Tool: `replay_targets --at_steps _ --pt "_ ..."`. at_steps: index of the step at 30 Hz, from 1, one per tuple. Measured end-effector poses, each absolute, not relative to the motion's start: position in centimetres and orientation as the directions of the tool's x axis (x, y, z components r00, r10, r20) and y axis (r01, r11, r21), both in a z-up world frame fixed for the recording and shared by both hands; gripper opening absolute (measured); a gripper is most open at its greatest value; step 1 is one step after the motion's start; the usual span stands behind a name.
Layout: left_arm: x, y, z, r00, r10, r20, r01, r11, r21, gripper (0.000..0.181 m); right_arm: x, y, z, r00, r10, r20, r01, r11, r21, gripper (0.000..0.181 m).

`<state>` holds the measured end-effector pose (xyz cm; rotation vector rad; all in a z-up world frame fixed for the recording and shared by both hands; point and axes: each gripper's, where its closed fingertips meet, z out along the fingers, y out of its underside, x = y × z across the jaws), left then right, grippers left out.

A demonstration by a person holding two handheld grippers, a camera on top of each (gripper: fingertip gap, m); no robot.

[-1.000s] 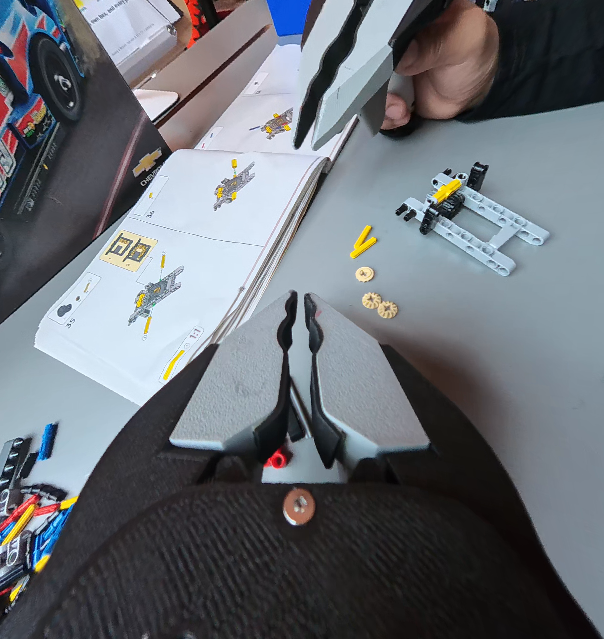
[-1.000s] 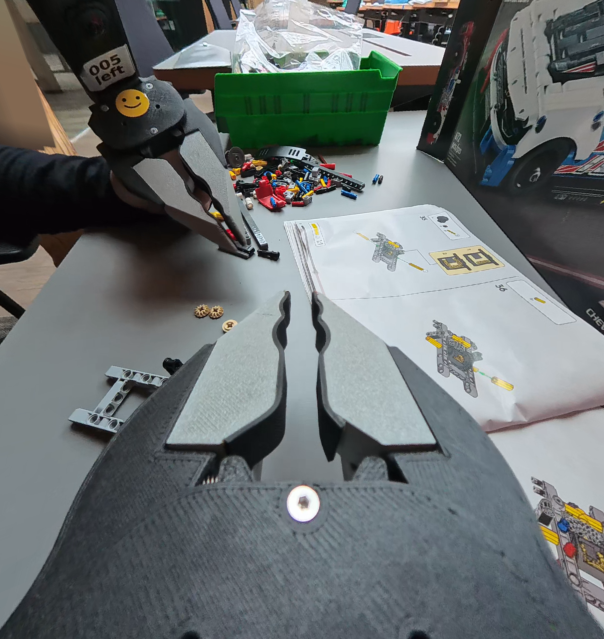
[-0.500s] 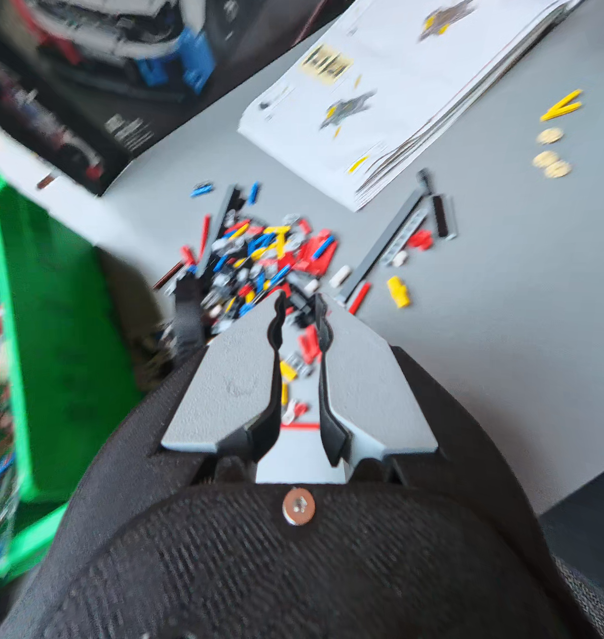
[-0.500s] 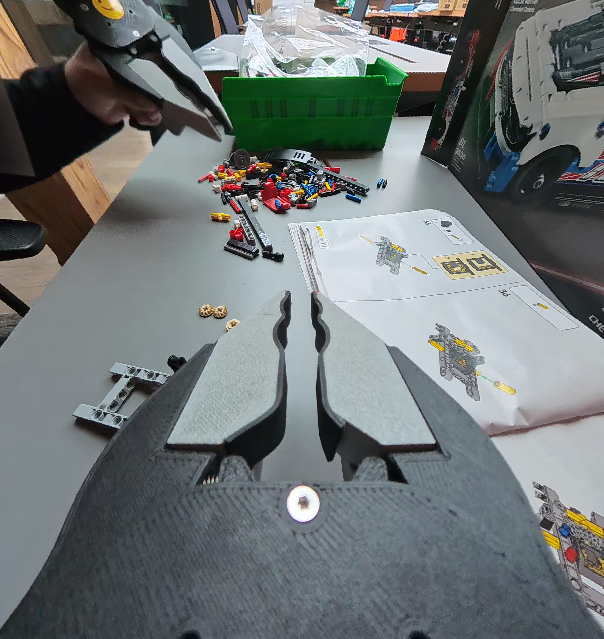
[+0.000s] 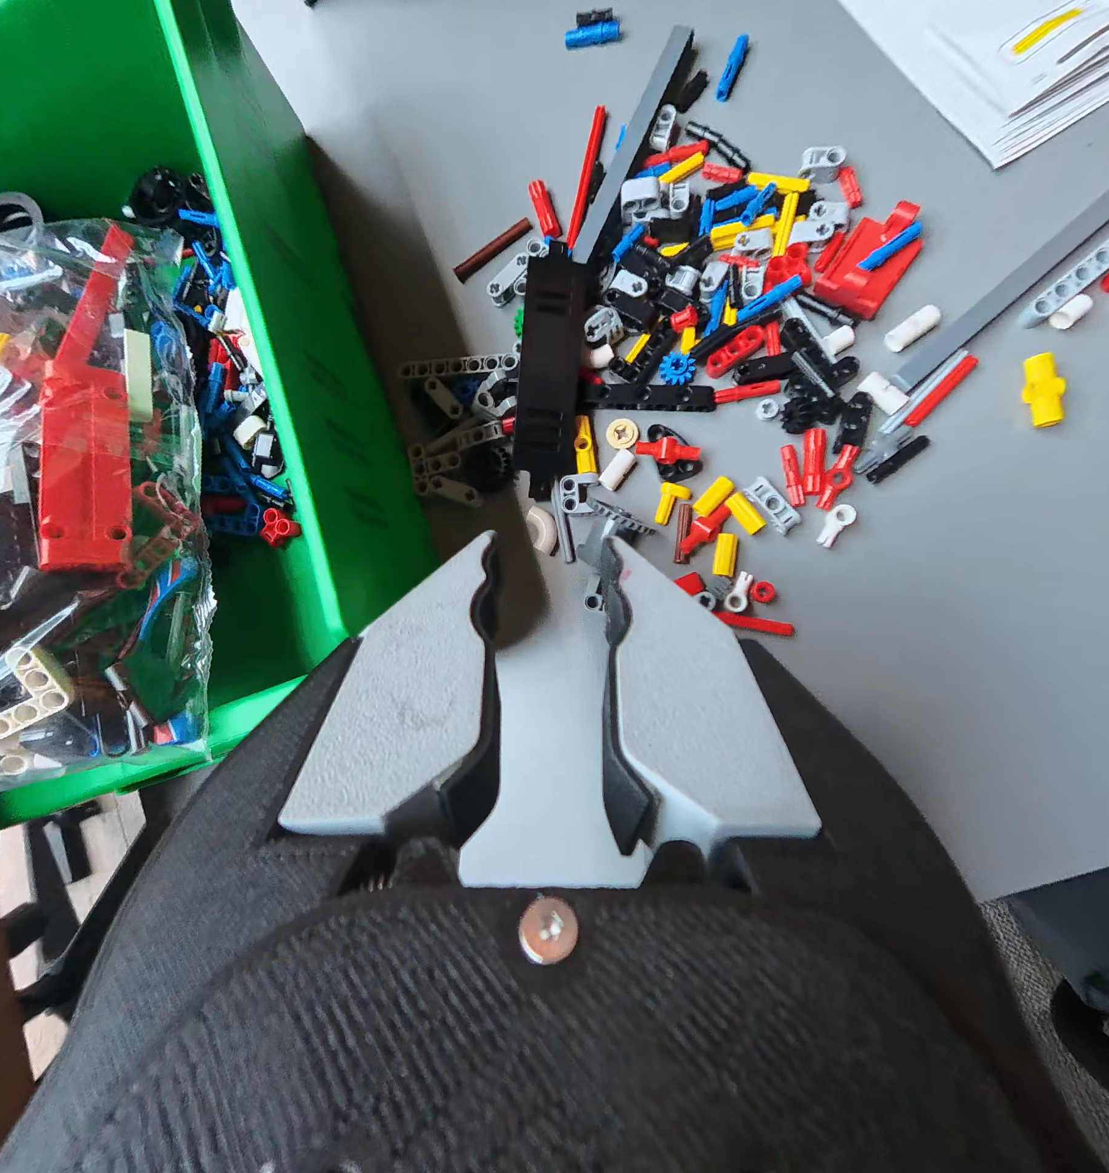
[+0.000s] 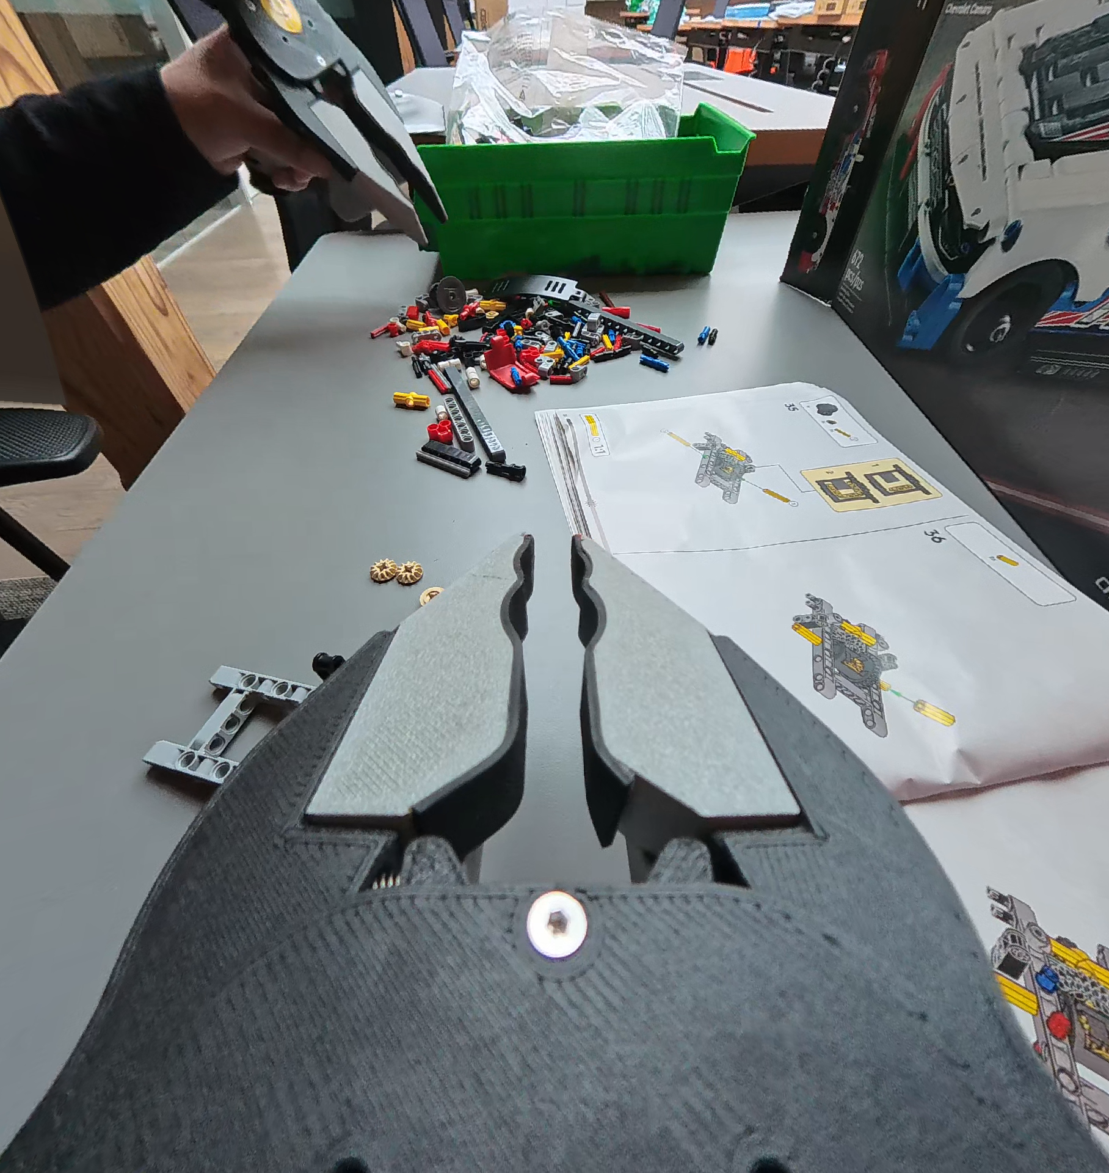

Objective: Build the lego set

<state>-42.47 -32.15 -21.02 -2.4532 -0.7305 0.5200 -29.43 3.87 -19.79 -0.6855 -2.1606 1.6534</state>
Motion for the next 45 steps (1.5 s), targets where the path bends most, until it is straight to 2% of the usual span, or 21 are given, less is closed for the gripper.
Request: replay_targets --at_steps 15,17,21,25,27,32,36,39,41,45 --pt "-42.7 -33.3 -22.3 0.79 0.551 -0.269 0.385 -0.787 -0.482 0.027 -29.3 3.7 -19.8 -0.833 0.552 -0.024 0.171 0.216 -0.961 0.008" --pt "-42.4 -33.2 -22.8 0.804 0.539 -0.251 0.393 -0.798 -0.456 0.026 -29.3 3.7 -19.8 -0.833 0.553 -0.023 0.168 0.214 -0.962 0.008" --pt "-41.6 -31.9 -22.9 0.842 0.502 -0.2 0.366 -0.802 -0.472 0.019 -29.3 3.7 -19.7 -0.833 0.552 -0.022 0.167 0.213 -0.963 0.007" --pt "-41.5 -31.6 -24.9 0.856 0.484 -0.182 0.389 -0.834 -0.391 0.022 -29.2 3.7 -19.7 -0.835 0.55 -0.021 0.166 0.214 -0.963 0.007" --pt "-41.4 -31.2 -25.6 0.863 0.471 -0.183 0.38 -0.844 -0.379 0.018 -29.2 3.7 -19.7 -0.834 0.552 -0.019 0.163 0.212 -0.964 0.007" --pt "-41.8 -31.2 -24.8 0.835 0.502 -0.226 0.391 -0.83 -0.398 0.018 -29.3 4.0 -19.4 -0.83 0.557 -0.03 0.163 0.19 -0.968 0.006" --pt "-41.1 -29.1 -20.9 0.82 0.515 -0.249 0.347 -0.795 -0.498 0.018 -29.2 3.9 -19.4 -0.83 0.557 -0.026 0.157 0.189 -0.969 0.006" --pt "-37.7 -23.3 -19.2 0.888 0.426 -0.174 0.267 -0.785 -0.559 0.018 -29.0 3.9 -19.4 -0.829 0.559 -0.013 0.149 0.199 -0.969 0.006" --pt "-33.8 -17.7 -19.3 0.951 0.298 -0.087 0.194 -0.788 -0.585 0.017 -28.7 3.9 -19.4 -0.828 0.561 -0.004 0.143 0.205 -0.968 0.006" --pt "-26.3 -8.4 -21.4 0.999 0.046 0.013 0.045 -0.822 -0.568 0.017 -27.2 4.0 -18.2 -0.814 0.581 0.014 0.13 0.205 -0.97 0.021"
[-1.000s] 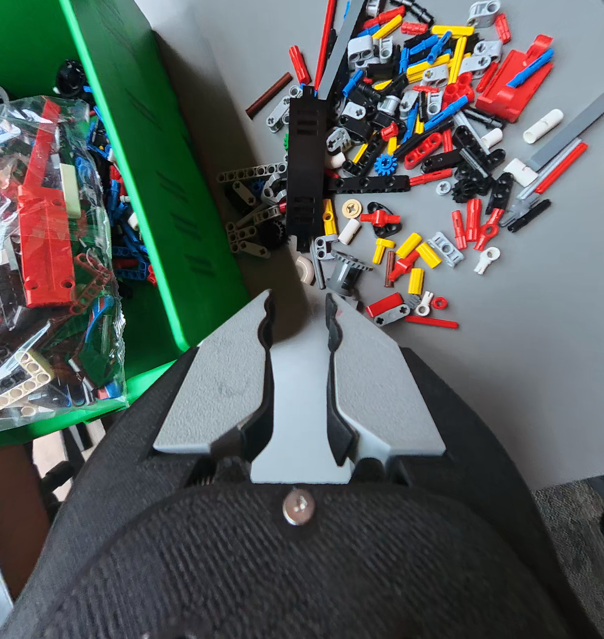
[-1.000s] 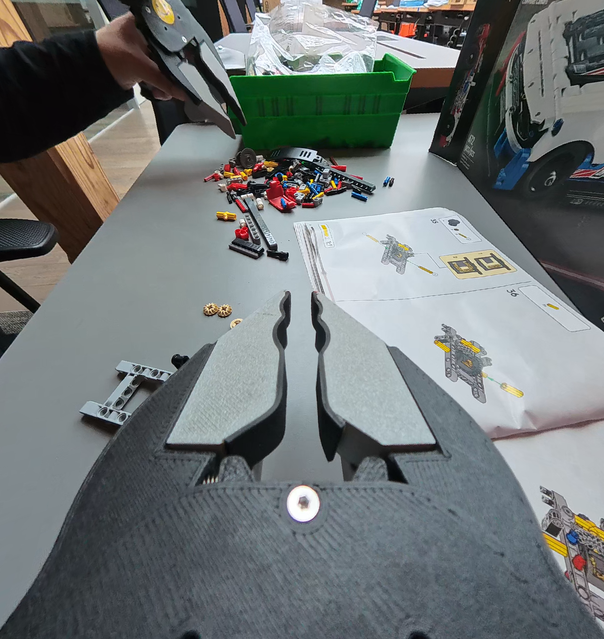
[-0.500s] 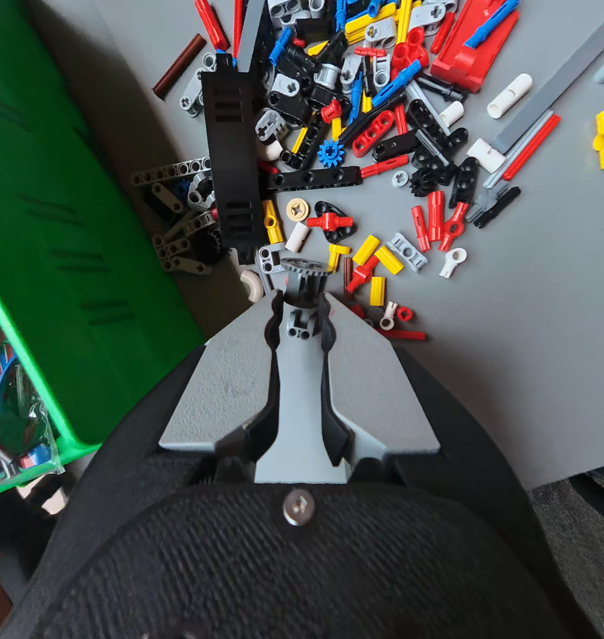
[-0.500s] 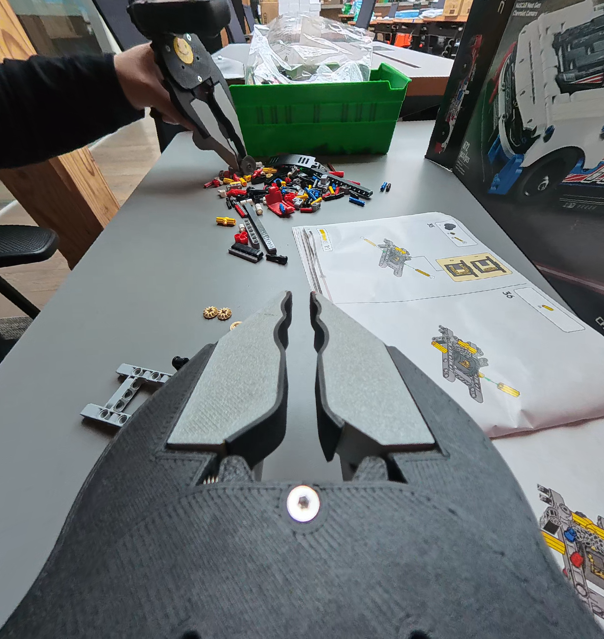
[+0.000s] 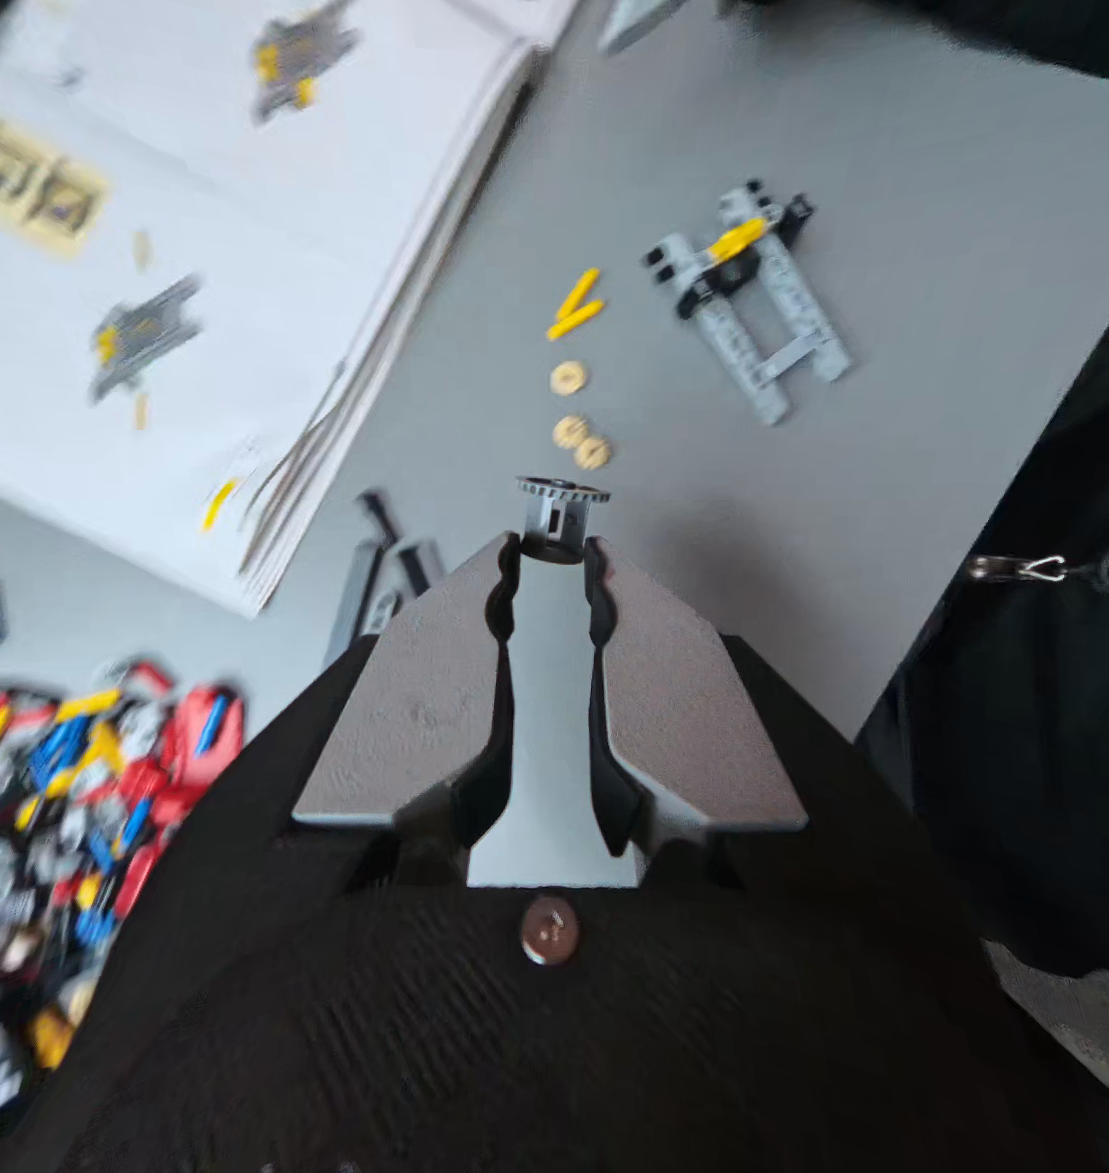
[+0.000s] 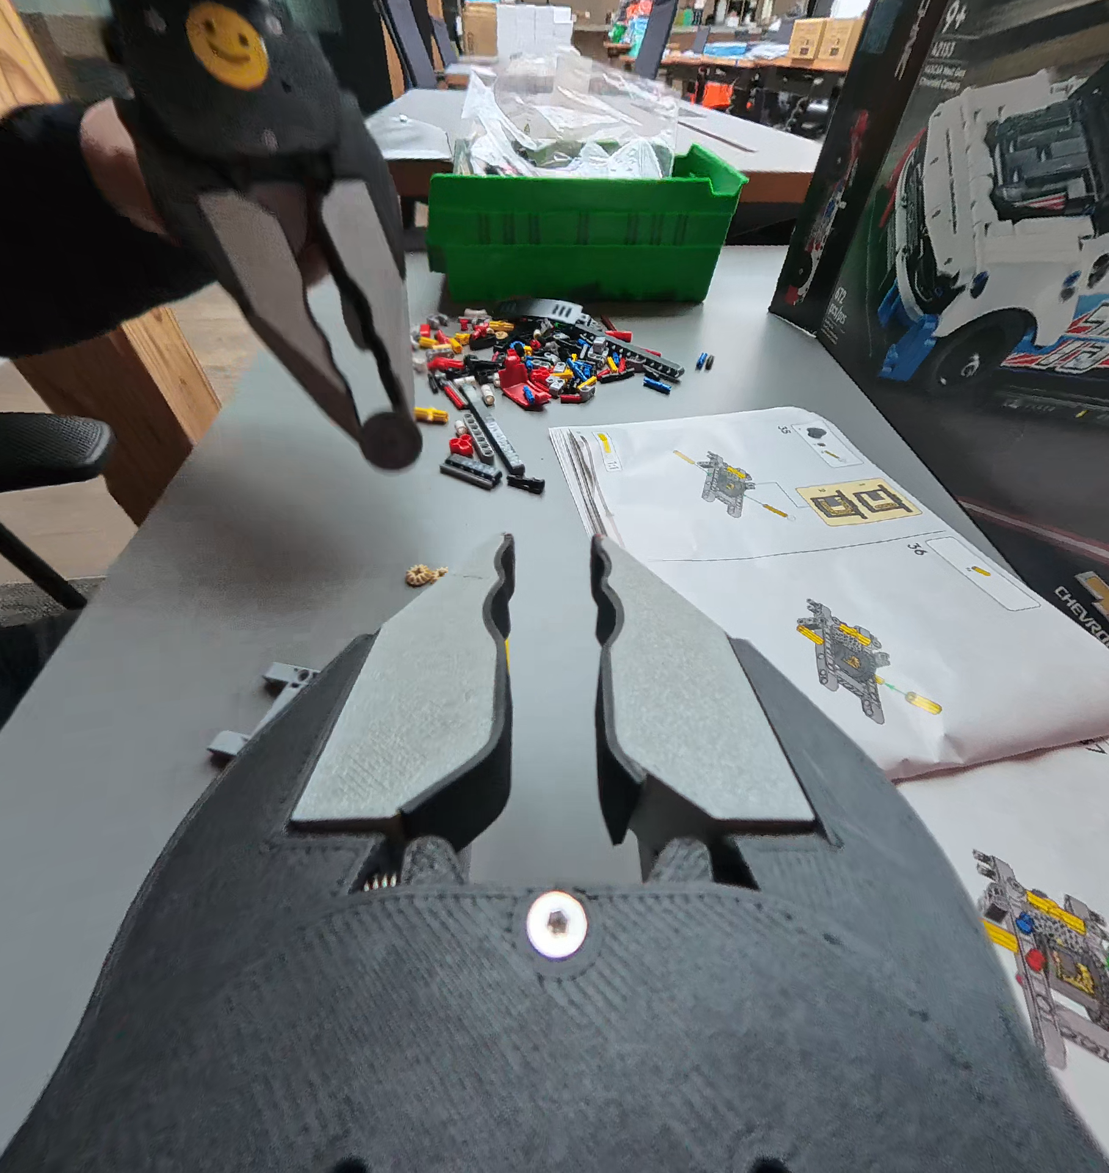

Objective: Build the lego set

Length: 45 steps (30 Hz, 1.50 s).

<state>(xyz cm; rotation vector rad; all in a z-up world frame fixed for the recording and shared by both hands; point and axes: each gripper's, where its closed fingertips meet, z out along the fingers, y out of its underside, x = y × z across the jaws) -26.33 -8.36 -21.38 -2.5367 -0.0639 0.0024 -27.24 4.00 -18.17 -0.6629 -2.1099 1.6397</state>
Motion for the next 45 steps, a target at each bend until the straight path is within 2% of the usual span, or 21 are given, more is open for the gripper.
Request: replay_targets --at_steps 4,10,17,21,29,30,32,34,35,37,41,42,45 --pt "-21.8 -3.4 -22.9 0.992 -0.125 -0.013 -0.112 -0.831 -0.545 0.018 -25.5 4.9 -18.7 -0.783 0.621 0.039 0.124 0.217 -0.968 0.024" --pt "-19.8 -0.9 -23.7 0.957 -0.242 -0.161 -0.29 -0.821 -0.492 0.018 -21.5 5.6 -18.0 -0.769 0.64 -0.004 0.133 0.154 -0.979 0.028" --pt "-18.3 0.4 -22.5 0.898 -0.346 -0.274 -0.439 -0.757 -0.484 0.017 -16.9 1.4 -19.2 -0.8 0.579 0.154 0.065 0.339 -0.939 0.031" --pt "-16.8 0.4 -22.3 0.884 -0.398 -0.246 -0.468 -0.732 -0.495 0.017 -16.5 0.3 -20.9 -0.778 0.551 0.301 0.014 0.494 -0.869 0.031" --pt "-15.9 -0.5 -22.7 0.927 -0.336 -0.166 -0.37 -0.745 -0.555 0.017 -15.9 -0.9 -22.3 -0.742 0.472 0.476 -0.076 0.647 -0.759 0.014" --pt "-16.0 -0.9 -22.8 0.937 -0.311 -0.158 -0.344 -0.751 -0.564 0.019 -15.7 -1.0 -22.4 -0.743 0.465 0.481 -0.081 0.651 -0.755 0.0" --pt "-16.6 -2.3 -23.3 0.956 -0.263 -0.133 -0.291 -0.764 -0.575 0.017 -15.7 -0.8 -22.7 -0.742 0.467 0.48 -0.081 0.649 -0.756 0.0" --pt "-16.7 -3.1 -23.6 0.975 -0.214 -0.068 -0.208 -0.748 -0.63 0.0 -15.8 -0.7 -23.2 -0.759 0.475 0.445 -0.05 0.64 -0.767 0.0" --pt "-17.2 -3.1 -23.9 0.983 -0.176 -0.054 -0.168 -0.74 -0.651 0.0 -16.2 -0.4 -23.5 -0.749 0.486 0.45 -0.032 0.652 -0.758 0.0" --pt "-19.8 -3.6 -25.6 0.994 -0.063 -0.086 -0.103 -0.789 -0.605 0.0 -17.0 0.4 -23.6 -0.711 0.508 0.486 -0.006 0.686 -0.727 0.0" --pt "-19.9 -4.5 -26.6 0.998 -0.029 -0.05 -0.054 -0.766 -0.64 0.0 -16.4 0.3 -22.6 -0.69 0.521 0.503 -0.049 0.66 -0.75 0.0" --pt "-19.7 -4.9 -26.7 0.999 -0.031 -0.028 -0.042 -0.768 -0.639 0.0 -16.2 0.2 -22.4 -0.701 0.532 0.475 -0.04 0.636 -0.77 0.007" --pt "-18.1 -5.6 -25.9 0.994 -0.078 0.072 -0.01 -0.745 -0.667 0.018 -15.3 -0.4 -22.3 -0.766 0.531 0.362 -0.008 0.555 -0.832 0.017"
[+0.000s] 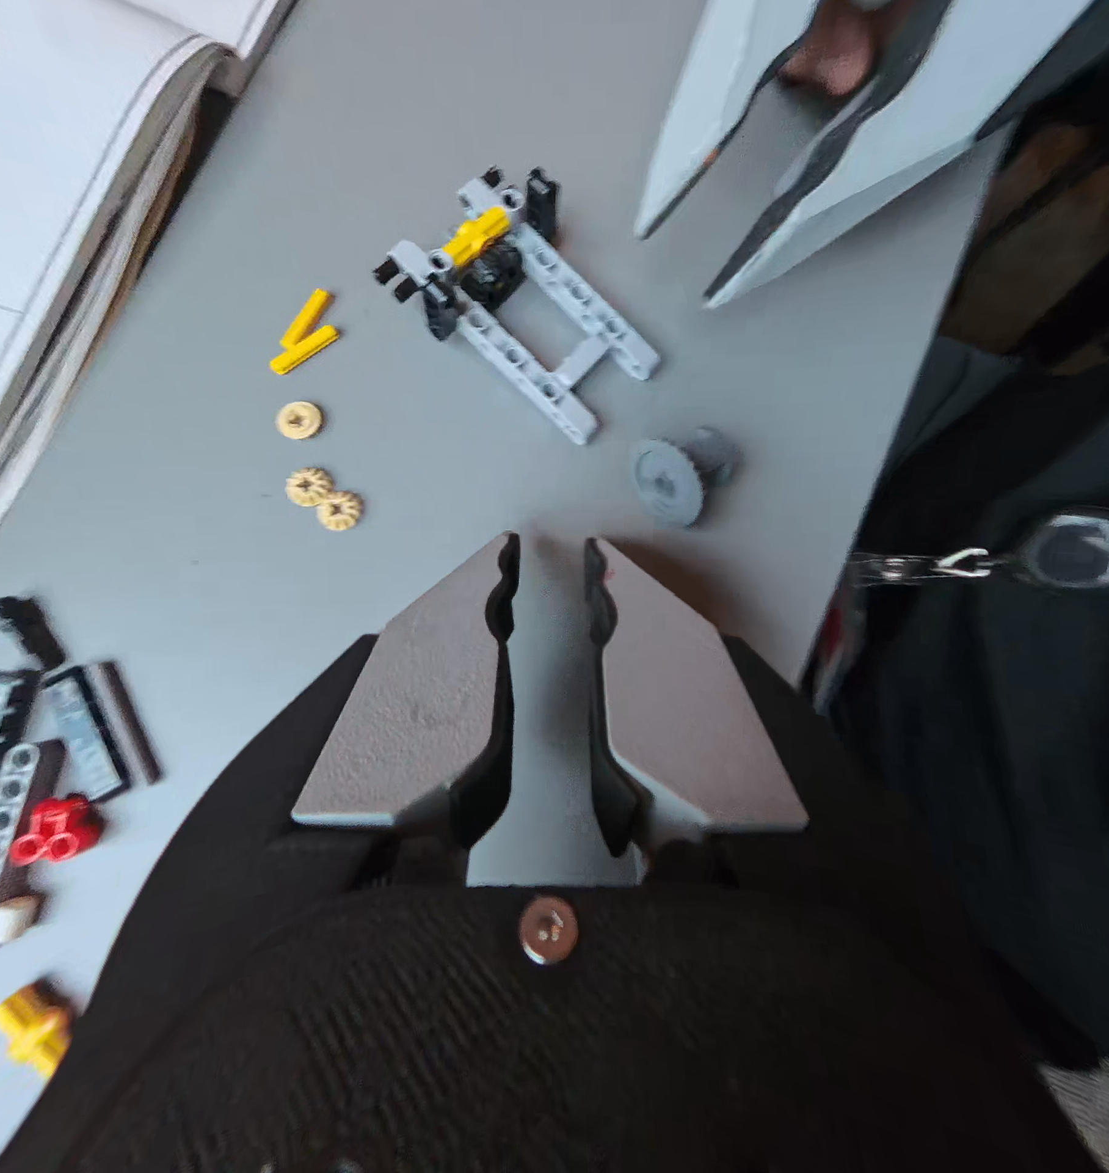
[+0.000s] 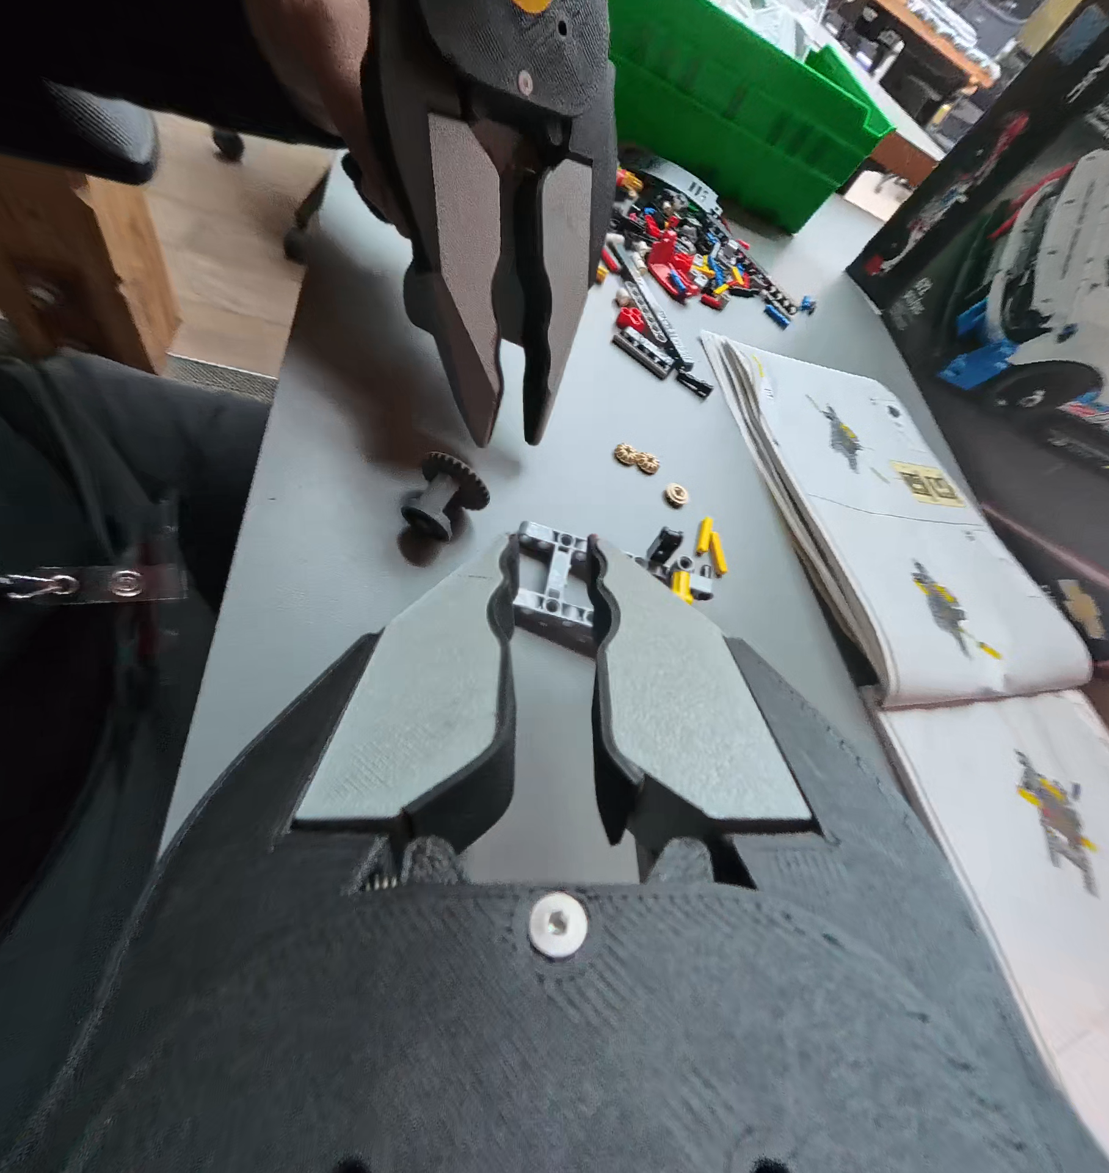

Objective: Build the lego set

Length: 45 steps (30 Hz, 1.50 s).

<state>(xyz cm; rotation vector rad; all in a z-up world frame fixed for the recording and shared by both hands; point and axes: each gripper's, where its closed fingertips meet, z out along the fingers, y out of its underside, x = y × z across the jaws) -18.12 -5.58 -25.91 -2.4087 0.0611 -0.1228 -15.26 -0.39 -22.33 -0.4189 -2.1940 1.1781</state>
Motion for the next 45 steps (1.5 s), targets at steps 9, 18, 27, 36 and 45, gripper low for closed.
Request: replay_targets --at_steps 9,18,27,36,45 --pt "-13.1 -4.7 -26.3 0.972 -0.151 0.182 0.011 -0.739 -0.674 0.027 -13.3 -3.5 -23.4 -0.835 0.418 0.358 -0.048 0.593 -0.804 0.026" --pt "-16.4 -4.8 -26.4 0.991 -0.053 0.125 0.044 -0.743 -0.667 0.027 -14.8 -1.6 -23.5 -0.781 0.494 0.381 -0.002 0.608 -0.794 0.019" --pt "-19.6 -4.2 -26.4 0.992 0.031 0.119 0.108 -0.681 -0.724 0.026 -17.8 -0.1 -26.4 -0.728 0.531 0.434 0.145 0.738 -0.66 0.005" --pt "-19.6 -4.0 -26.6 0.999 0.027 0.041 0.048 -0.689 -0.723 0.027 -15.7 0.7 -25.0 -0.757 0.442 0.48 -0.021 0.719 -0.695 0.01" --pt "-19.6 -4.2 -26.3 0.999 0.03 0.029 0.042 -0.674 -0.737 0.033 -16.6 2.0 -21.0 -0.752 0.596 0.283 0.019 0.448 -0.894 0.015"
